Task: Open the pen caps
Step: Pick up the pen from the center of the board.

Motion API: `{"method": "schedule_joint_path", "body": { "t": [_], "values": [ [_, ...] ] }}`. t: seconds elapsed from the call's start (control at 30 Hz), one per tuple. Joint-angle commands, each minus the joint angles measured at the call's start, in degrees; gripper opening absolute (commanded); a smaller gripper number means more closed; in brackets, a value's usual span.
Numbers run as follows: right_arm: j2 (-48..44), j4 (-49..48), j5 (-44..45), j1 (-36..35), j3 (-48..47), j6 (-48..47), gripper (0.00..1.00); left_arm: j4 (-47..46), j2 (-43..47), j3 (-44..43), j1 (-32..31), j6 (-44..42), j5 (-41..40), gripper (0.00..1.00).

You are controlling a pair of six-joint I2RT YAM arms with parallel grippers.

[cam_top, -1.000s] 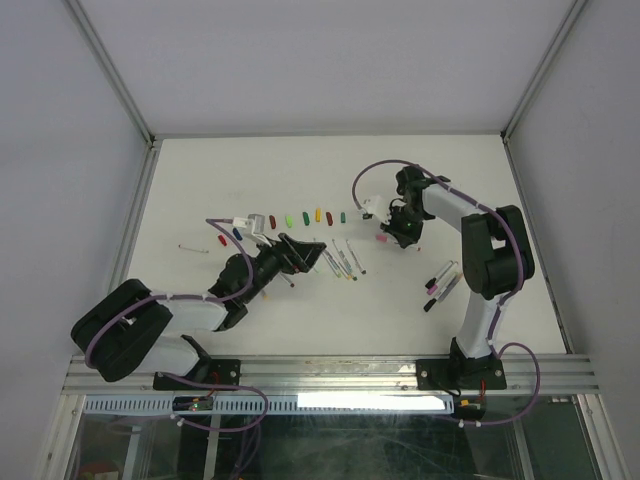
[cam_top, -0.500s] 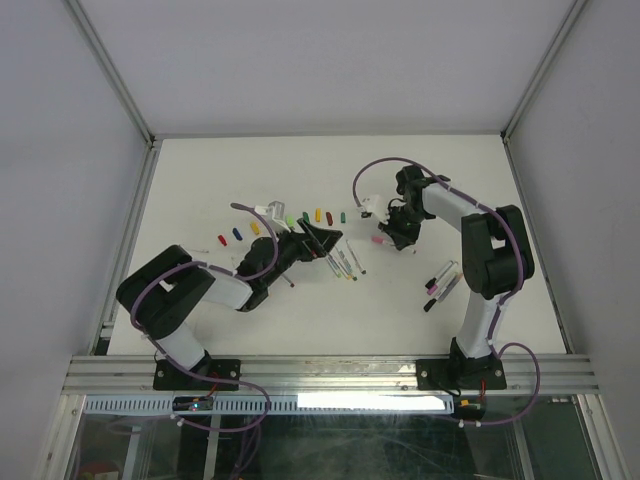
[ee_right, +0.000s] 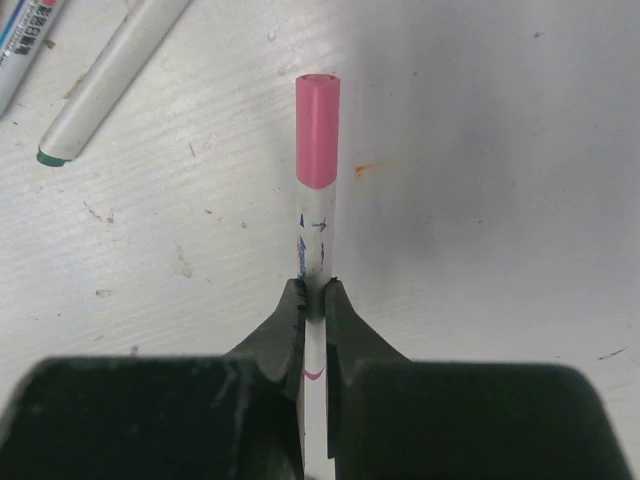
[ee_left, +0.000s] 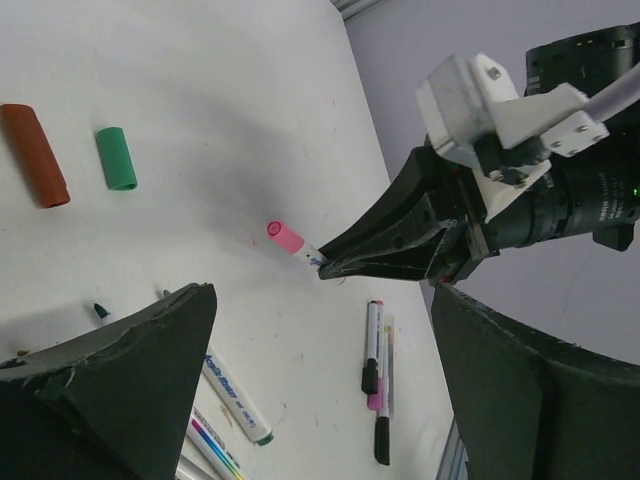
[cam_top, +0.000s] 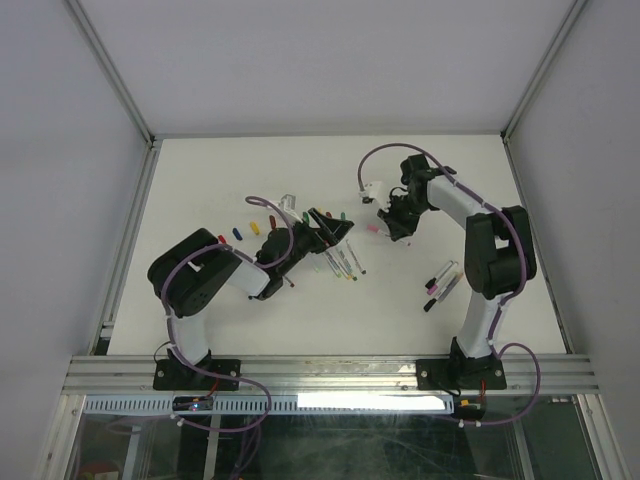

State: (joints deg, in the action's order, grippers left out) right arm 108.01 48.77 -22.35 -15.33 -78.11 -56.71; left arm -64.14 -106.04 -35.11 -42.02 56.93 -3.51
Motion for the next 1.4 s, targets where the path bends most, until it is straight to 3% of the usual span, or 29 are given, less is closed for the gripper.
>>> {"method": "schedule_joint_path", "body": {
  "t": [0.0,0.37,0.83,1.03,1.23,1.37],
  "values": [
    [-4.3,0.8,-5.9,0.6,-3.2,2.6,0.00,-6.9,-2.6,-3.5,-0.2,4.2,-0.4,0.91],
    [-5.6,0.9,-13.8,0.7,-5.3,6.5,0.00,-9.8,-9.1,-9.0,-0.3,9.5,-4.8,0.88],
    [-5.6,-0.7,-16.6,-0.9,-4.9,9.2,0.00,-8.0,-15.6,-17.1,-1.8,11.2,-6.3,0.62],
    [-4.3,-1.1,-16.6,-0.9,-5.1,10.7,0.00,-7.0,-16.2,-17.7,-3.1,11.1,-6.8,0.44],
    [-4.6,-1.1,-16.7,-1.0,-5.0,11.2,0.00,-6.2,-16.3,-18.1,-3.4,10.6,-6.6,0.12],
    [-5.5,-1.3,-17.4,-1.0,-4.2,11.5,0.00,-7.5,-15.2,-17.2,-3.4,8.7,-6.5,0.00]
  ]
}}
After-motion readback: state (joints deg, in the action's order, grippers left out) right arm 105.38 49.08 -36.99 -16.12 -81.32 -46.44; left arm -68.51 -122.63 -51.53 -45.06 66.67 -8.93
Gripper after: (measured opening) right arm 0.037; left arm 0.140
